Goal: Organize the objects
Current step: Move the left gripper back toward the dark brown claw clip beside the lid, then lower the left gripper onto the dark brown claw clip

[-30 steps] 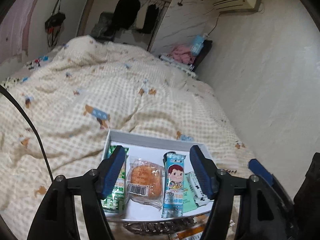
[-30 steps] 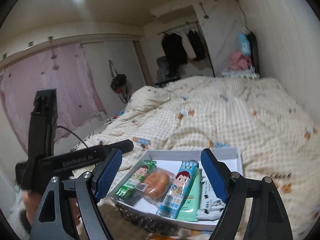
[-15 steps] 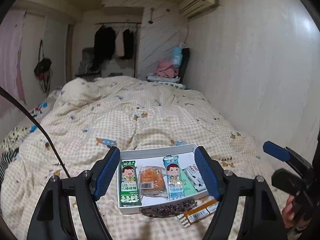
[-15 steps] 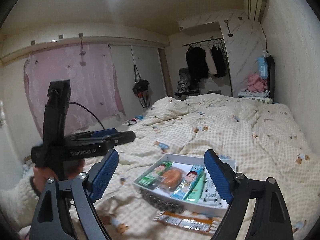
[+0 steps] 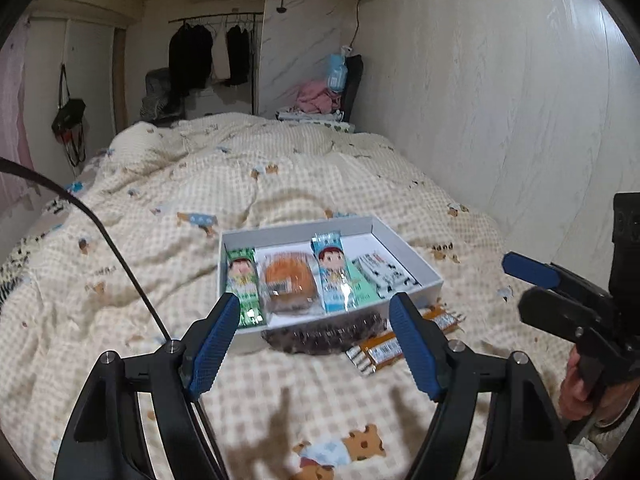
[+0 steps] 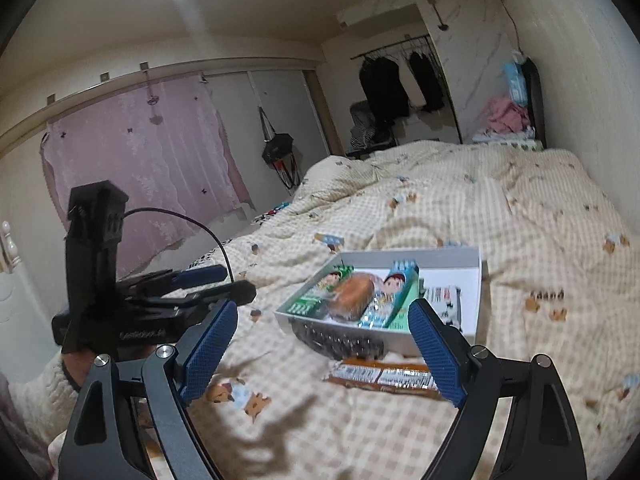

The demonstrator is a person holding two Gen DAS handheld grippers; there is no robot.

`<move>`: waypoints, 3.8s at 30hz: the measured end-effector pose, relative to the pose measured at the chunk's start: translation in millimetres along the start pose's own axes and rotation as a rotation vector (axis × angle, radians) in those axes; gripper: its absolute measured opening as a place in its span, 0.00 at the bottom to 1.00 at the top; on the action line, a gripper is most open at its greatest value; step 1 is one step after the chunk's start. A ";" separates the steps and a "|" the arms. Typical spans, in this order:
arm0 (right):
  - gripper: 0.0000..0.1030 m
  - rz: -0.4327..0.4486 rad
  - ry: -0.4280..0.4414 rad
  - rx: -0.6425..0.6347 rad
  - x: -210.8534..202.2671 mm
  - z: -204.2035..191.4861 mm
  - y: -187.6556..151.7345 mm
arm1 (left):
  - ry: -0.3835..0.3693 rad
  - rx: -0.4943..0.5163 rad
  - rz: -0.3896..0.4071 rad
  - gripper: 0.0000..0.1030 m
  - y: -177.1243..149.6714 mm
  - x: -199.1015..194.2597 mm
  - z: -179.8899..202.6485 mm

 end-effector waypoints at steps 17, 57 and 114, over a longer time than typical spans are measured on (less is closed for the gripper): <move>0.86 0.132 -0.069 0.029 -21.3 11.4 -21.5 | -0.053 -0.096 -0.049 0.78 -35.5 3.0 6.7; 0.95 0.104 -0.056 0.130 -18.7 27.4 -26.6 | -0.223 -0.043 -0.367 0.76 -60.3 100.7 -16.3; 0.95 0.068 -0.038 0.211 -14.0 41.8 -30.4 | -0.275 -0.638 -0.419 0.43 -71.5 112.1 -17.5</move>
Point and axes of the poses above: each gripper's, at about its wrist camera, not at the fingertips, and x roughly the way its jaws point, z to its right, y to its top, the point moved 8 cm from there along x, roughly the way its jaws point, and after that the axes turned 15 degrees about x, right-handed, at the moved point
